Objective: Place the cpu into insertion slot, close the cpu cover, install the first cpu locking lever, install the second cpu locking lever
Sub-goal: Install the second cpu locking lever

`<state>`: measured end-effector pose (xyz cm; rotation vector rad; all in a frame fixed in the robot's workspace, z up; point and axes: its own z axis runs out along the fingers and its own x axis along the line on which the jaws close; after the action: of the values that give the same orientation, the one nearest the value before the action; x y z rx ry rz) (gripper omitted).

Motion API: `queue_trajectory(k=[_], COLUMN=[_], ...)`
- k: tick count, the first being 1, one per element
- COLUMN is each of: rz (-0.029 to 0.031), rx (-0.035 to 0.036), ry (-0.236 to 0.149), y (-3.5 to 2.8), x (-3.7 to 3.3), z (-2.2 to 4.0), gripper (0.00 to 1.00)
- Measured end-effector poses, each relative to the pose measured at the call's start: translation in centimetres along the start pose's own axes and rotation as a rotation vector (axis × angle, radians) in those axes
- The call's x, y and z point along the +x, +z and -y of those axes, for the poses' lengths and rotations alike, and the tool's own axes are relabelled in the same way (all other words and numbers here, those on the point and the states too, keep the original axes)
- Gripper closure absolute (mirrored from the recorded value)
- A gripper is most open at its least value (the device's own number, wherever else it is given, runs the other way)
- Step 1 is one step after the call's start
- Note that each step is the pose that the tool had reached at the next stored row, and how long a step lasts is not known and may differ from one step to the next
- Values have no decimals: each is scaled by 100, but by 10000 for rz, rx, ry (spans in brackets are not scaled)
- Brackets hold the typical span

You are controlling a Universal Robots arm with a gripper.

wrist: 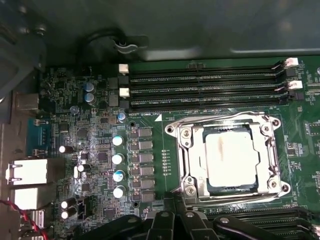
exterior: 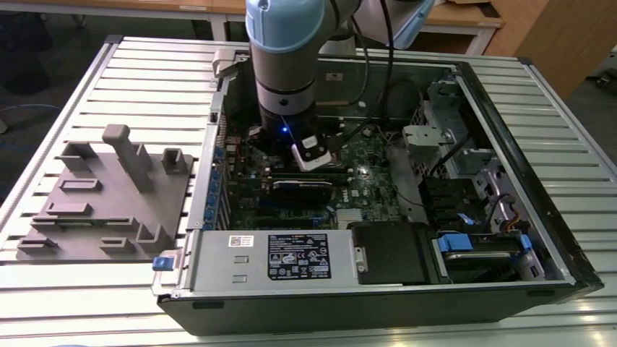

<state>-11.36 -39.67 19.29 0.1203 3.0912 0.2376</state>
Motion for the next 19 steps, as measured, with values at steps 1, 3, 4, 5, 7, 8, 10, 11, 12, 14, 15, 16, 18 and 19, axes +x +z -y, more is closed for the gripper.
queue_trajectory(k=[1,3,4,5,7,8,10,11,12,14,15,16,18,19], rz=[5,14,13,14,17,18,14,15,15,14,15,14,15,15], rx=[23,66,70,72,69,81,72,71,71,72,72,73,73,74], ry=[-1,-4,-4,-5,-5,-5,-5,-5,-5,-4,-5,-5,-5,-5], y=[1,3,2,2,-6,-26,-67,-84,-102,-142,-159,-174,-203,-214], x=[3,8,8,8,8,8,6,6,5,4,3,3,1,1], z=[0,1,1,2,0,0,-9,-12,-14,-21,-24,-26,-31,-33], gripper=[90,90,90,90,90,90,90,90,90,90,90,90,90,90])
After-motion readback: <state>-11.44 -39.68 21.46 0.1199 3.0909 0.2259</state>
